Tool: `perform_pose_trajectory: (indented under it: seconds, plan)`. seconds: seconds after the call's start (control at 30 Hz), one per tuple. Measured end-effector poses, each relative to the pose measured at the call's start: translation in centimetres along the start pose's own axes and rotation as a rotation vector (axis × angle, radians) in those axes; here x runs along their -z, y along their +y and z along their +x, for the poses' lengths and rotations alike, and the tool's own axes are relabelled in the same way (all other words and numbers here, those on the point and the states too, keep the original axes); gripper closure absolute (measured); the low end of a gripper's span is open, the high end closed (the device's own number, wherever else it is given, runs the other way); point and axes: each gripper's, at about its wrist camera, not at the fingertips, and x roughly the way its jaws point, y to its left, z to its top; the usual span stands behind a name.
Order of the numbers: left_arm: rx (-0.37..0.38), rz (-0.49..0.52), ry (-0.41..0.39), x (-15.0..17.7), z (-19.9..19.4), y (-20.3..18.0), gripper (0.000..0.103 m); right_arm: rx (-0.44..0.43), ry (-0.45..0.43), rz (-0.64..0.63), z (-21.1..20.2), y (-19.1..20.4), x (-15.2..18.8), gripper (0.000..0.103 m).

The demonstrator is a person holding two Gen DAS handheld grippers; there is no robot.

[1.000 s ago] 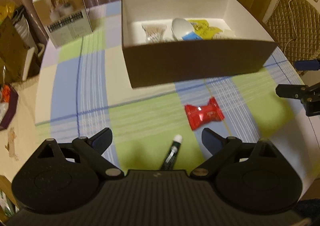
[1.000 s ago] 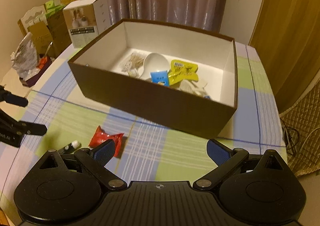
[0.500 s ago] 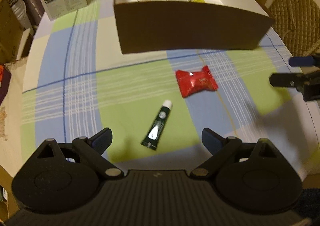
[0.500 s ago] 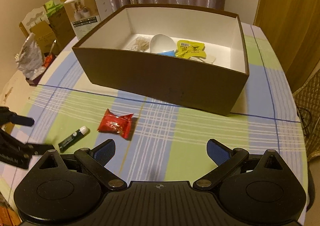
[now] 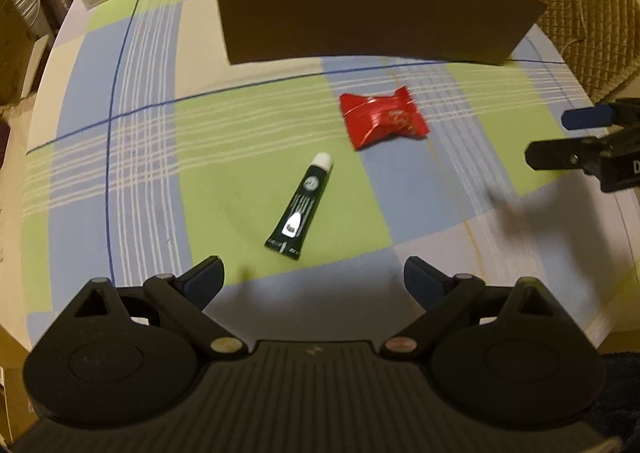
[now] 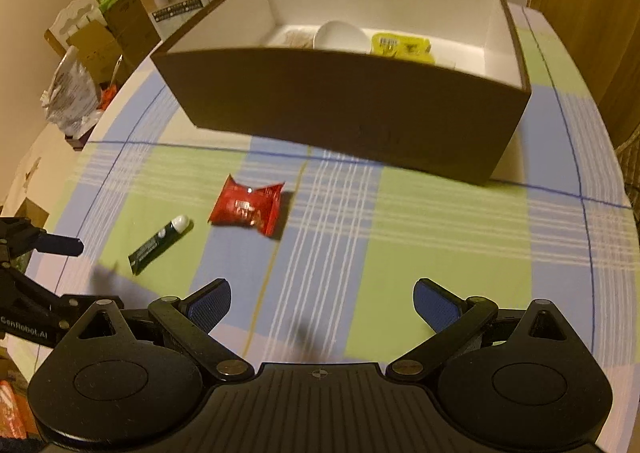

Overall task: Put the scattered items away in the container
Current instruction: 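Lower the left tool over the dark green tube while the right tool approaches the red candy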

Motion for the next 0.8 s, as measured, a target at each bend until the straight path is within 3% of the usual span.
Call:
perform_pose_trajectory:
  seconds: [0.23,0.43,0.7,0.8]
  plan:
    - [-0.039,-0.011,-0.023,0.8,0.3,0.4,0.008,0.028,0.060,-0.004,1.0,0.1,0.6,0.001]
    - [-0.055,-0.016,-0.004,1.0,0.8,0.5,0.008,-0.031,0.016,-0.008,0.2,0.0,1.3,0.001]
    - [0.047,-0.069,-0.004,0.9,1.0,1.4,0.009,-0.042,-0.025,-0.088,0.7,0.7,1.9,0.001]
    - [0.017,-0.052,-0.031,0.6,0.8,1.3,0.009,-0.009,-0.002,-0.068,1.4,0.2,1.8,0.001]
